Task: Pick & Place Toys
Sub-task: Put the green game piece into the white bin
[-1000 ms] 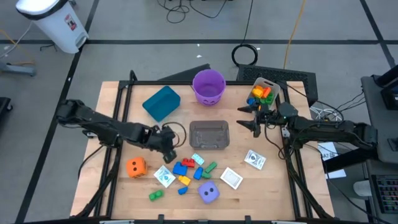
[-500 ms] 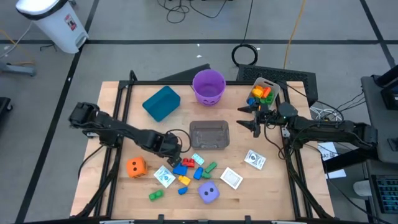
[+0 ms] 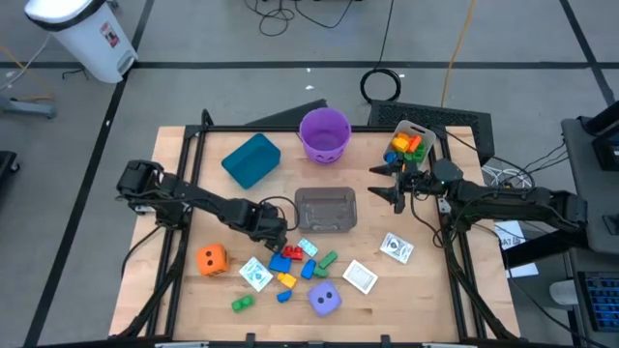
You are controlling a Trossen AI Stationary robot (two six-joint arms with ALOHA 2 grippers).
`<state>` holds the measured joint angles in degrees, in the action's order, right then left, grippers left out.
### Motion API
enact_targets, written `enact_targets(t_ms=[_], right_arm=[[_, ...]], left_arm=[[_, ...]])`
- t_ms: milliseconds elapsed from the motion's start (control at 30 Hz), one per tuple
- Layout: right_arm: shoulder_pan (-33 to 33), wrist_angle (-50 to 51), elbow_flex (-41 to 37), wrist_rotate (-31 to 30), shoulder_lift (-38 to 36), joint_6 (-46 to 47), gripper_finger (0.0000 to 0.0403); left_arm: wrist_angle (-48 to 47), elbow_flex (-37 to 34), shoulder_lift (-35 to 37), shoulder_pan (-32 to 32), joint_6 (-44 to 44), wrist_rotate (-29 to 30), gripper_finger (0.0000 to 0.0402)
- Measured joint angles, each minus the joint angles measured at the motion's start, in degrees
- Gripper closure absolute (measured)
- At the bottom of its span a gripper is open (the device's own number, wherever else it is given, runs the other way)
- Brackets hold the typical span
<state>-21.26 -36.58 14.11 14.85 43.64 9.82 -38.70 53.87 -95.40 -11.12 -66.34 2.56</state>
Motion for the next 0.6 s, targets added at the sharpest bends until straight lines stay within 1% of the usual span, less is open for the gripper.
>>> enact_targets(t_ms=[133, 300, 367, 400, 533, 600], right_arm=[[0.0, 0.0, 0.0, 0.0, 0.0, 0.0, 0.0122], [0.0, 0.0, 0.0, 0.0, 0.0, 0.0, 0.0122], [0.0, 0.0, 0.0, 0.0, 0.0, 0.0, 0.0122], [0.0, 0.0, 0.0, 0.0, 0.0, 0.0, 0.0122], [0.0, 0.0, 0.0, 0.0, 0.0, 0.0, 0.0122], [0.0, 0.0, 0.0, 0.0, 0.0, 0.0, 0.0122]], left_arm=[[0.0, 0.0, 0.0, 0.0, 0.8, -1.6, 0.02], [0.0, 0.0, 0.0, 0.0, 3.0, -1.7, 0.0267], [0.0, 0.0, 0.0, 0.0, 4.6, -1.7, 0.0288], [0.0, 0.0, 0.1, 0.0, 5.2, -1.7, 0.0293], [-0.4, 0.3, 1.0, 0.4, 7.4, -1.4, 0.0293], [-1.1, 0.8, 2.2, 0.5, 8.0, 0.1, 0.0292]])
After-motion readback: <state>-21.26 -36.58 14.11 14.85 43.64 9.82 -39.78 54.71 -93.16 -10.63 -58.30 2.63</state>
